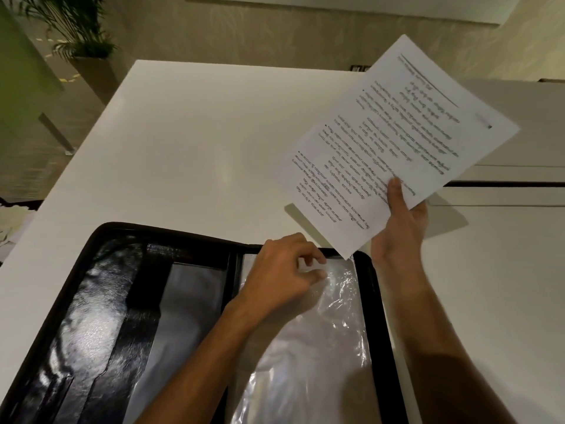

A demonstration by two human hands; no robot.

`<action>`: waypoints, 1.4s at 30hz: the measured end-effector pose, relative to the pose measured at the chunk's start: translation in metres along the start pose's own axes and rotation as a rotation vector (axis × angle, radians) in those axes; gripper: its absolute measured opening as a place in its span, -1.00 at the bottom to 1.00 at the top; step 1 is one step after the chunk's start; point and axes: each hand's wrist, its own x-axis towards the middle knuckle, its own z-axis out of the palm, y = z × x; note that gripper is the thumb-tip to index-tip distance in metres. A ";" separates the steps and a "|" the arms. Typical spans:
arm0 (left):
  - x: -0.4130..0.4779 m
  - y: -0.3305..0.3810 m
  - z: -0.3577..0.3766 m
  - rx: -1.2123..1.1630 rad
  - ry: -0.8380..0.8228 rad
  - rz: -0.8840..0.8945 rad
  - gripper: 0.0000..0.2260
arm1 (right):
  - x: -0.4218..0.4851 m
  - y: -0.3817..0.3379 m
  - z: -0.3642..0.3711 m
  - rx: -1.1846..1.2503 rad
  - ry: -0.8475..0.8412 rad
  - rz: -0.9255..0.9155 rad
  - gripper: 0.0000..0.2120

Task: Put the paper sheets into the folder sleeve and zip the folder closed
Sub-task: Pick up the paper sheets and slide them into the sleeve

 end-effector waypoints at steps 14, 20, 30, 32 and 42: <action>0.000 0.012 0.024 0.086 0.081 0.077 -0.83 | -0.004 0.026 0.008 -0.092 0.016 0.085 -0.61; 0.002 0.010 0.026 0.151 0.078 0.098 -0.78 | -0.001 0.027 -0.004 -0.159 -0.044 0.128 -0.65; 0.008 -0.010 0.002 0.285 0.002 0.112 -0.89 | 0.014 0.029 -0.020 -0.373 -0.279 0.220 -0.68; 0.009 -0.015 -0.002 0.353 0.012 0.080 -0.92 | 0.016 0.029 -0.021 -0.357 -0.286 0.245 -0.68; 0.001 -0.051 -0.038 0.502 0.044 -0.027 -0.84 | 0.022 0.021 -0.027 -0.268 -0.382 0.336 -0.60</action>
